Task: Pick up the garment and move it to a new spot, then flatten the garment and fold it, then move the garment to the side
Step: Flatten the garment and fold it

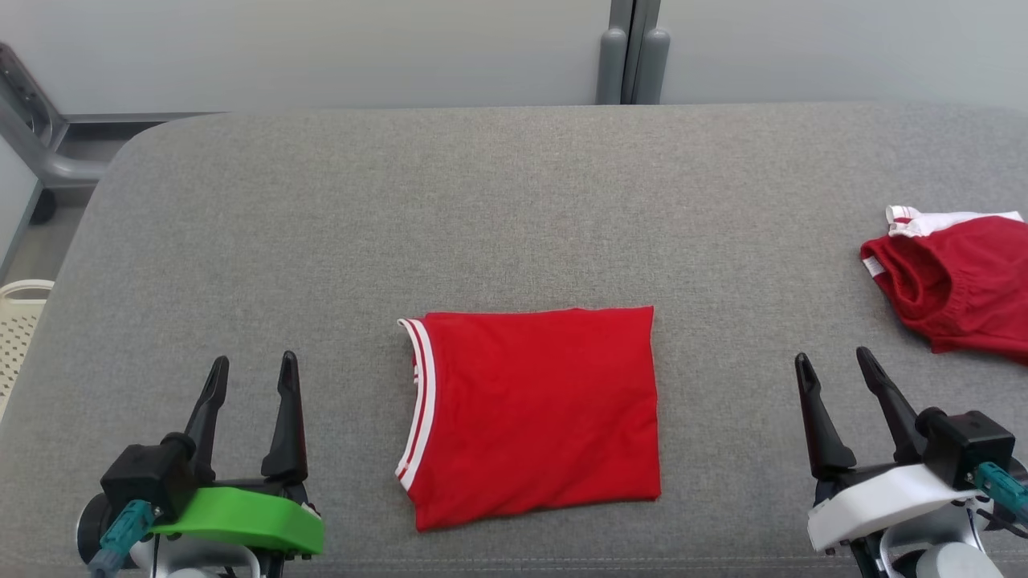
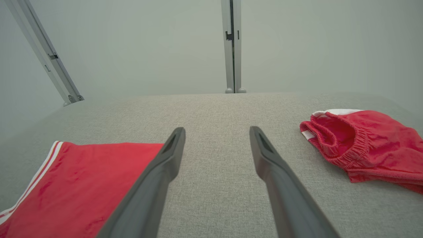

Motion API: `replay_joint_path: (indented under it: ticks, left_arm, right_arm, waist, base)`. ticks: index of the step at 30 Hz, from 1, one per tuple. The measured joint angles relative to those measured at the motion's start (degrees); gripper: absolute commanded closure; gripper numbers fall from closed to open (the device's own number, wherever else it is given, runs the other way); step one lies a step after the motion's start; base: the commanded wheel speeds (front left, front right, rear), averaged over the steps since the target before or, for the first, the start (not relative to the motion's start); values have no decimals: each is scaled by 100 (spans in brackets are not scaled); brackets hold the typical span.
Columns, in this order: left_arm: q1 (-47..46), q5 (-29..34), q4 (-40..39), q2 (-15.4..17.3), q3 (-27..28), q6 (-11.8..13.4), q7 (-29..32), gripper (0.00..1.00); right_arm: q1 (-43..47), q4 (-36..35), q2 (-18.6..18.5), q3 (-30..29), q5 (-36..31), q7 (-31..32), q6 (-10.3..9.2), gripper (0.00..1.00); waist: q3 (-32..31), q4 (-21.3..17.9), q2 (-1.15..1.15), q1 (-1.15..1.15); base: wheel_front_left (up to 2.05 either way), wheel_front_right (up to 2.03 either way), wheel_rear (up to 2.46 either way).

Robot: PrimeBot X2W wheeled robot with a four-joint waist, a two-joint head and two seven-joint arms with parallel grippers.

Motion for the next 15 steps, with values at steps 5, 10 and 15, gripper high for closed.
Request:
replay_joint_path:
  ticks: [5,10,15]
  left_arm:
    - [147,-159,-45,-37,70,-57,-69,0]
    - [151,-83,96,47,-14,-290,-120,0]
    - [84,90,320,125,-108,-392,-155,0]
  right_arm:
    - [371,-265,175,-144,-2,94,0,0]
    - [556,-377,283,-120,-5,191,0,0]
    - [565,-378,298,-97,-5,212,0,0]
  waist:
    - [-197,-31,0,0]
    - [-378,-24,0,0]
    - [-456,53,0,0]
  base:
    - [0,0,0]
    - [0,0,0]
    - [0,0,0]
